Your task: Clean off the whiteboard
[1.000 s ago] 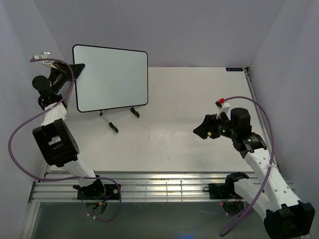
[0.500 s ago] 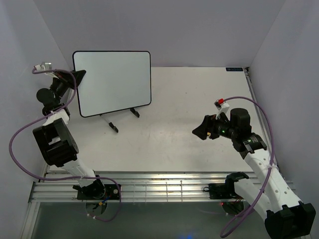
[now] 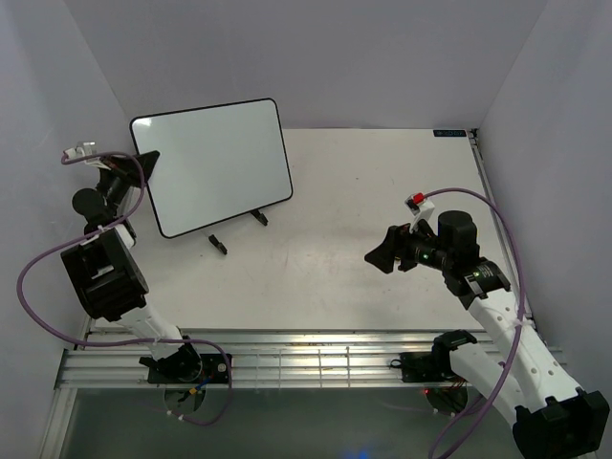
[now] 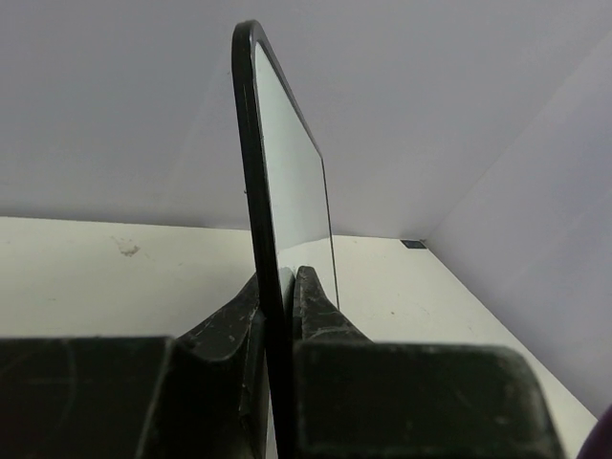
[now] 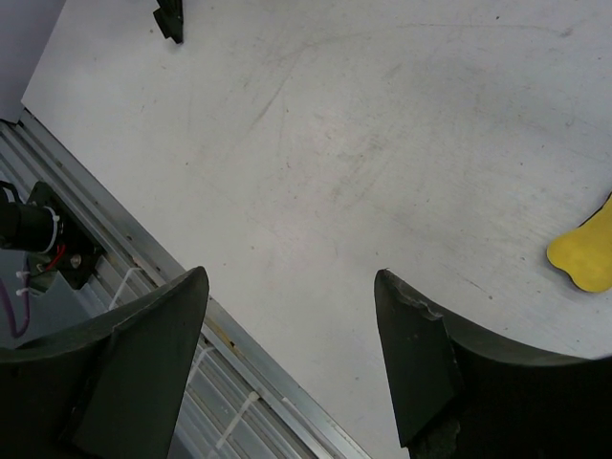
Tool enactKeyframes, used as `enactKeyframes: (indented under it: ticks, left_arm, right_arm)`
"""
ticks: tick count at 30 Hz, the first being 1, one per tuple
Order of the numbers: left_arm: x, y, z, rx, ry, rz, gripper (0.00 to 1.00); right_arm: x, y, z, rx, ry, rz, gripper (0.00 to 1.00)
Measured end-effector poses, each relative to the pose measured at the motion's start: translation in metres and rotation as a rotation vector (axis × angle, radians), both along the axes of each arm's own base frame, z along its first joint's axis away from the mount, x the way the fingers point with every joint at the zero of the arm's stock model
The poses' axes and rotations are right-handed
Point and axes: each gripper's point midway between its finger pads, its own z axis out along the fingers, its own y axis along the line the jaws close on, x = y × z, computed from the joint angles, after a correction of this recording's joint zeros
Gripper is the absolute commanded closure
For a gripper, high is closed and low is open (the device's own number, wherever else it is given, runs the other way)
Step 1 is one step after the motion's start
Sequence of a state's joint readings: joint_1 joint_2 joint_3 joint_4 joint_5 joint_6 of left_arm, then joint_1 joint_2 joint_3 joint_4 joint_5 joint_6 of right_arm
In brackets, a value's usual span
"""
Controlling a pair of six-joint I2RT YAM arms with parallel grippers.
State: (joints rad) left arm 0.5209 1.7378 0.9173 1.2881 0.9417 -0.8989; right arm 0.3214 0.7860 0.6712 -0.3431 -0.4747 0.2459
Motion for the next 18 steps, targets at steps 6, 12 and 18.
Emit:
enactKeyframes:
  ticks: [6,12,18]
  left_arm:
    - [-0.003,0.007,-0.019,-0.003,0.027,0.036,1.0]
    - [-0.003,0.007,-0.033,0.049,0.032,0.019,1.0]
    - [-0.006,0.012,-0.057,0.12,0.052,-0.02,1.0]
  right_arm:
    - [-0.001,0.002,0.001,-0.003,-0.011,0.014,0.23]
    - [-0.006,0.005,0.005,0.0,-0.034,0.033,0.22]
    - [-0.012,0.01,0.008,0.003,-0.049,0.064,0.21]
